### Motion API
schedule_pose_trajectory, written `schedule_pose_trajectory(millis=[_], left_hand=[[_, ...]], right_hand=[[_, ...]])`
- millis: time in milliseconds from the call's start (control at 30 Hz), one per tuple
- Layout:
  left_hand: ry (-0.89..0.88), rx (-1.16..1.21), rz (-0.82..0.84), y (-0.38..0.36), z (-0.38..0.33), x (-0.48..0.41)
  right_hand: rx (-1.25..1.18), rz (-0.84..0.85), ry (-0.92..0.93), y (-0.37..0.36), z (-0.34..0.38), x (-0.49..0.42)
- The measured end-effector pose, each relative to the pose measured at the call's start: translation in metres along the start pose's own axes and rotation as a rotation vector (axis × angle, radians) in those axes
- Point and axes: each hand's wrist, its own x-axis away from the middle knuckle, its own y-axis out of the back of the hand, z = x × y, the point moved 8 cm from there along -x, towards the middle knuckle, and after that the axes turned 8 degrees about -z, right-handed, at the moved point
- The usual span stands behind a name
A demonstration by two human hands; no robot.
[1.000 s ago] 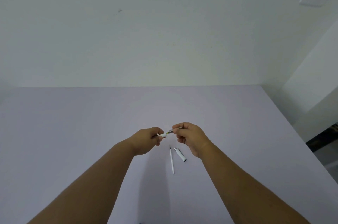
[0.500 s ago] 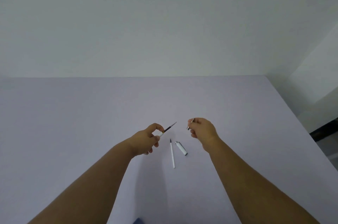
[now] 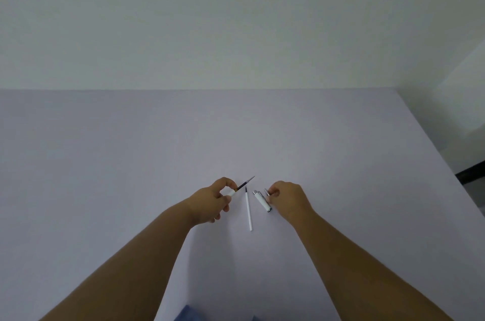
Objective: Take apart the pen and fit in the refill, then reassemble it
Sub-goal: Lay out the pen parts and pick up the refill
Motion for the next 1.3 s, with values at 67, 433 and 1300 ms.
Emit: schedule_pose_trajectory(millis=[67,433,1300], left_hand=[[0.000,-0.010,0.005,-0.001,-0.001,-0.001],[-0.020,-0.002,0.002,-0.002,-0.013,-0.003],[0.008,0.017,-0.045,-0.004,0.002,-0.013]], right_hand=[[-0.024,0.001,-0.006,0.000,-0.001,0.001],[-0.480,0.059,-0.077,0.007,0.015,0.004],[-0.069,-0.081,-0.170,0.018,-0.024,-0.016]])
